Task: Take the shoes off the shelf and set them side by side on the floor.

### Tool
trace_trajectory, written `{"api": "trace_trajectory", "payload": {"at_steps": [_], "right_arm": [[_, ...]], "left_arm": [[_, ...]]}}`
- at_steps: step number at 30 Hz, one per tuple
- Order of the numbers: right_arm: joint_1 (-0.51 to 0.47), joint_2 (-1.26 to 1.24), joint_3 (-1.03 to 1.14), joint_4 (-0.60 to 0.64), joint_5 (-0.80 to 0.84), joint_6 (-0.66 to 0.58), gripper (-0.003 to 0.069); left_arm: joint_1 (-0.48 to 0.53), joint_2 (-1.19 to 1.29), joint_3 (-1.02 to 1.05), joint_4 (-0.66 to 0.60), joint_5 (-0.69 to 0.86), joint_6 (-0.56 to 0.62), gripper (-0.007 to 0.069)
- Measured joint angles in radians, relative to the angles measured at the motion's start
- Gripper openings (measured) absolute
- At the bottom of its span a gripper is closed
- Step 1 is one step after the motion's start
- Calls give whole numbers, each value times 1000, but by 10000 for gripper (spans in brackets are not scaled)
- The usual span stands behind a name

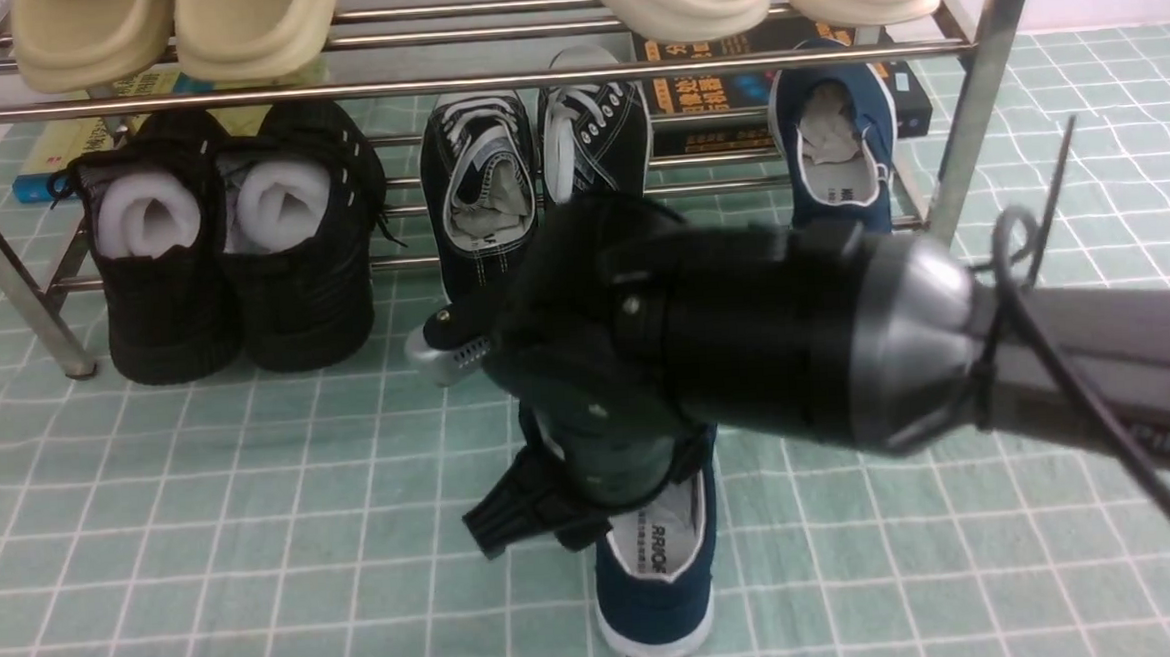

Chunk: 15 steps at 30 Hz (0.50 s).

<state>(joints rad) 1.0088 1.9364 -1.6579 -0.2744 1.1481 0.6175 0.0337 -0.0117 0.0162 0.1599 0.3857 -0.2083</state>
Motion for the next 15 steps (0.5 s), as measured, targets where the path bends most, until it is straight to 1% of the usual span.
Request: {"api": "trace_trajectory", "payload": {"at_steps": [1,3,5,6,8,10,12,14,15], "right_arm": [[0,-9,-21,0,32,-34,352],[-5,-36,-65,-13,62,-91,326],[-13,-63,-99,-29,69,-131,267],[-20,-81,-108,-37,70,-151,231],[-50,-120,-120,-48,75,-186,99],[-90,-154,-123,-48,80,-204,13],[-141,-172,-123,-43,87,-210,-11],[-205,-179,-123,-29,93,-212,-15],[-218,-179,-123,-23,92,-212,-15]], "left_arm": [[0,0,0,0,0,0,242],[0,0,0,0,0,0,242],[0,0,0,0,0,0,242],[0,0,0,0,0,0,242],[0,0,0,0,0,0,242],[0,0,0,0,0,0,242],[0,0,0,0,0,0,242],[0,0,0,0,0,0,242],[0,0,0,0,0,0,242]]}}
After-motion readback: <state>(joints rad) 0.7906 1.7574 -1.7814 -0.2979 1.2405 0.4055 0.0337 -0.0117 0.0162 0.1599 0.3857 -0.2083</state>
